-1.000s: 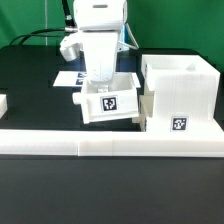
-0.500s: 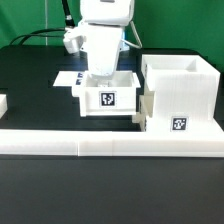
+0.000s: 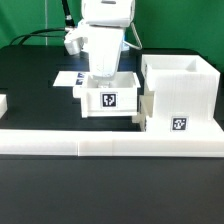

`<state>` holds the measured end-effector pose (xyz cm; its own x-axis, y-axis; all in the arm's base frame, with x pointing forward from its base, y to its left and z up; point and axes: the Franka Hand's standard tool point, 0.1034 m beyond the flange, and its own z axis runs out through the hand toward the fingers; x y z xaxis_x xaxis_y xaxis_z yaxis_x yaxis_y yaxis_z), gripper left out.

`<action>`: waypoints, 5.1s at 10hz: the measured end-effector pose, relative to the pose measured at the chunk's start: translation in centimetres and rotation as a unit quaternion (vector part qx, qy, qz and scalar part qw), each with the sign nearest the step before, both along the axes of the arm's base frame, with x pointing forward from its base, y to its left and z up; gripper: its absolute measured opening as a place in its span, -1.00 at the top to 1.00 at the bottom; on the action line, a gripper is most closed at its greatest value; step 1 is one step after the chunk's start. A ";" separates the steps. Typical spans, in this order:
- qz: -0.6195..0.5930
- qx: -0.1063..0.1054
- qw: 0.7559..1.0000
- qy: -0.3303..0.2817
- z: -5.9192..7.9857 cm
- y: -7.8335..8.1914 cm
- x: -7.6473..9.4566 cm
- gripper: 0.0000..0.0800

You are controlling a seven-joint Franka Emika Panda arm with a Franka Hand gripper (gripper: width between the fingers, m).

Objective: Assemble drawer

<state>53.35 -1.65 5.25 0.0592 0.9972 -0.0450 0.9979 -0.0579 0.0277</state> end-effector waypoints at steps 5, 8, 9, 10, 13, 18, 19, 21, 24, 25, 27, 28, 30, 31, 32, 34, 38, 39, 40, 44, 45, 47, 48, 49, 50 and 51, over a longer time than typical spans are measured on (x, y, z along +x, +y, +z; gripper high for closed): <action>0.006 0.003 1.000 -0.005 0.0 1.1 0.3 0.89; 0.007 0.003 1.000 -0.004 0.0 1.1 0.3 0.89; 0.011 0.003 1.000 -0.003 -0.1 1.6 0.3 0.89; 0.013 0.003 1.000 -0.004 -0.1 1.9 0.3 0.89; 0.012 0.002 1.000 -0.002 0.0 2.2 0.4 0.89; 0.012 0.000 1.000 0.005 -0.1 2.1 0.3 0.89; 0.011 0.001 1.000 0.003 -0.1 2.4 0.4 0.89; 0.001 0.001 1.000 0.002 0.0 3.0 0.5 0.89; -0.013 0.001 1.000 0.002 0.0 3.3 0.7 0.89; -0.023 0.002 1.000 0.000 0.0 3.5 0.7 0.89; -0.036 0.005 0.999 -0.005 0.0 3.8 0.7 0.89; -0.023 0.003 1.000 -0.004 0.0 3.7 0.6 0.89; -0.008 0.001 1.000 -0.003 0.0 3.6 0.6 0.89; -0.010 0.000 1.000 -0.001 -0.1 3.6 0.7 0.89; -0.012 0.000 1.000 0.000 -0.1 3.6 0.7 0.89; -0.015 0.001 1.000 0.000 -0.1 3.5 0.8 0.89; -0.016 -0.001 1.000 0.002 0.2 3.4 0.8 0.44; -0.015 -0.004 1.000 0.002 0.9 3.4 0.9 0.10; -0.014 -0.006 1.000 0.000 1.5 3.5 1.0 0.10; 0.012 -0.026 1.000 0.000 5.2 1.4 1.4 -0.61; 0.025 -0.031 0.999 0.011 5.0 -0.8 0.1 -0.62; 0.027 -0.032 0.999 0.017 4.8 -1.7 -0.3 -0.62; 0.033 -0.028 0.999 0.018 4.8 -1.8 -0.3 -0.62; 0.031 -0.027 0.999 0.019 4.8 -2.0 -0.3 -0.62; 0.042 -0.017 0.999 0.021 4.7 -2.4 -0.4 -0.62; 0.043 0.010 0.999 0.024 4.5 -3.3 -0.5 -0.62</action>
Offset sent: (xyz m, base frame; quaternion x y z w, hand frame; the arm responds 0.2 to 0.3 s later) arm 0.0069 0.0103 0.0014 -0.0084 -0.0010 -0.0165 0.9998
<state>52.90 -4.90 9.70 -0.0295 0.9992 -0.0264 0.9994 0.0289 -0.0214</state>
